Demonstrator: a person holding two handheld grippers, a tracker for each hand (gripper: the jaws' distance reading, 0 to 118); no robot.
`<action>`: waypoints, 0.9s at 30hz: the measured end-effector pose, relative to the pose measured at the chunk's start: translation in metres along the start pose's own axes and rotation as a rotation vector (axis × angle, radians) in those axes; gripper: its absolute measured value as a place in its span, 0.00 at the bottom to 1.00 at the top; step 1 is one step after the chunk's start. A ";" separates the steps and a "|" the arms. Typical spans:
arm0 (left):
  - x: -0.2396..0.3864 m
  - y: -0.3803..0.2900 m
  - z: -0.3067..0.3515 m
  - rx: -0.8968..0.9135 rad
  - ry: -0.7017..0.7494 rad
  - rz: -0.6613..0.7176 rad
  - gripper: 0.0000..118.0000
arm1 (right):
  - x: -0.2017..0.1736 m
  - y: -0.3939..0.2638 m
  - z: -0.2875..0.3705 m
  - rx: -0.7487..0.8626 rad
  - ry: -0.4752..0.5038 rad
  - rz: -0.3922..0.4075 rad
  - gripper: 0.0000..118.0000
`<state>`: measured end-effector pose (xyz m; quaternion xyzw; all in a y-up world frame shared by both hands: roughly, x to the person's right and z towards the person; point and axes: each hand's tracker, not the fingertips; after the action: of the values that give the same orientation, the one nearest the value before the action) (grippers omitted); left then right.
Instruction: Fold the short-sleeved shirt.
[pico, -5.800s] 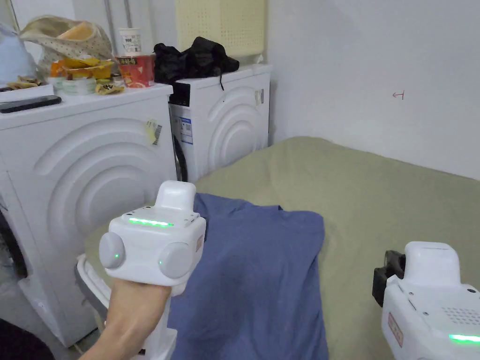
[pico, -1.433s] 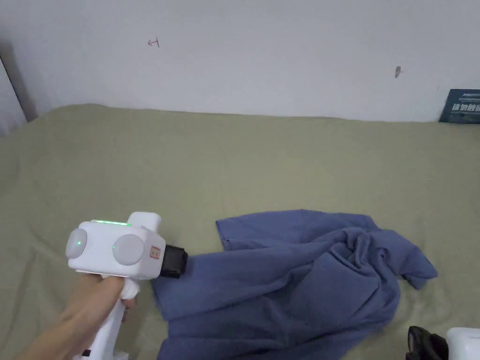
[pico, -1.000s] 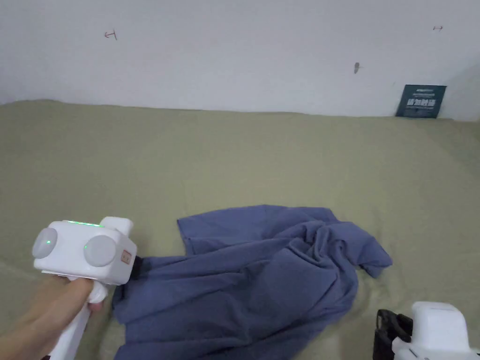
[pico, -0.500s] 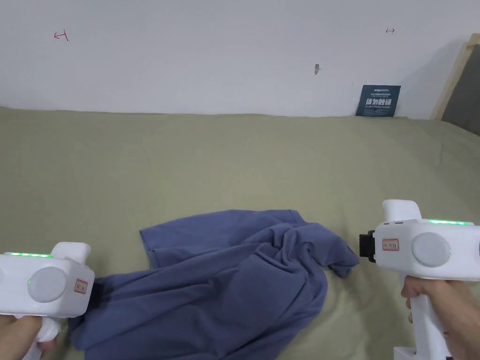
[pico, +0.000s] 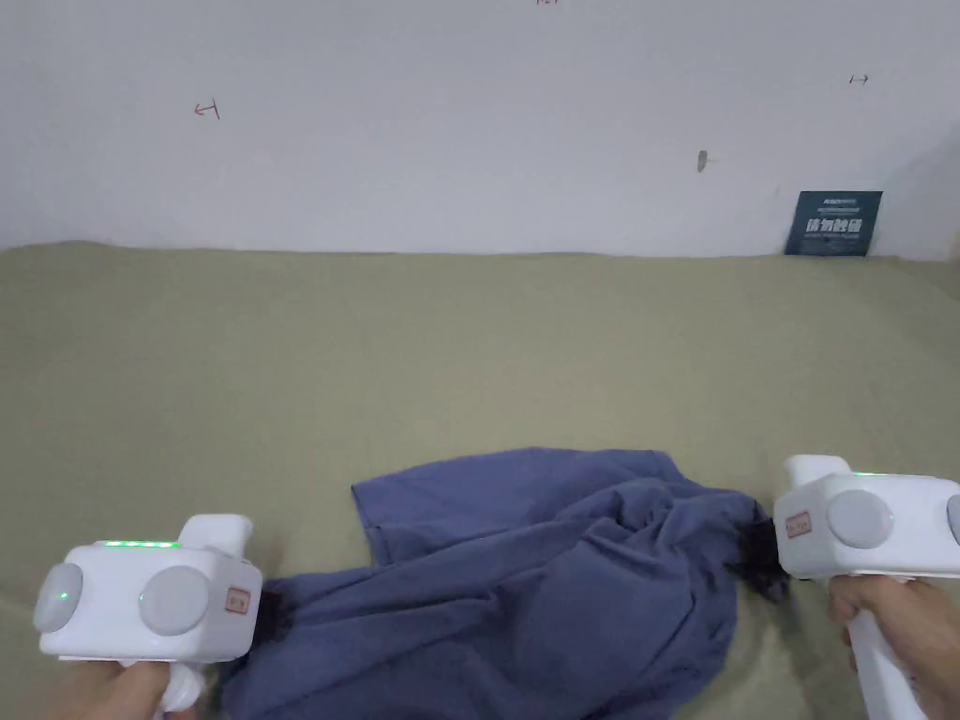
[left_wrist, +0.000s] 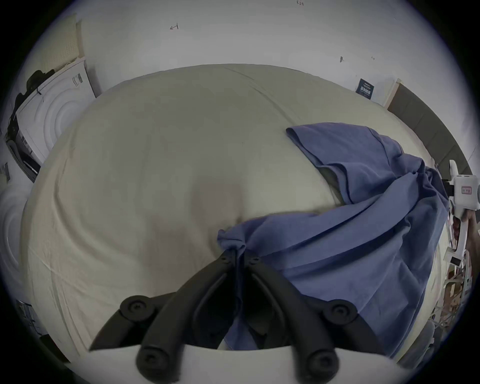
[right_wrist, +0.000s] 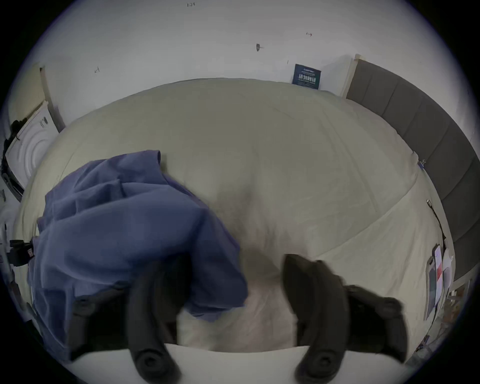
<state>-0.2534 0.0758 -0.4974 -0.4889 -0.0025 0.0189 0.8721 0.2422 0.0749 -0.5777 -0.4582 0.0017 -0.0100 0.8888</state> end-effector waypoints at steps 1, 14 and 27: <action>-0.001 0.000 0.000 0.004 -0.002 0.012 0.04 | -0.010 -0.001 0.009 0.029 -0.040 0.042 0.11; -0.025 0.010 0.141 0.204 0.015 0.066 0.04 | 0.014 0.003 0.178 0.288 -0.022 0.069 0.10; -0.041 0.051 0.325 0.447 0.151 0.074 0.04 | 0.034 0.035 0.329 0.516 -0.010 0.061 0.10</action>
<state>-0.3035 0.3783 -0.3709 -0.2833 0.0848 0.0144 0.9552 0.2807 0.3625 -0.4148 -0.2161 0.0084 0.0190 0.9762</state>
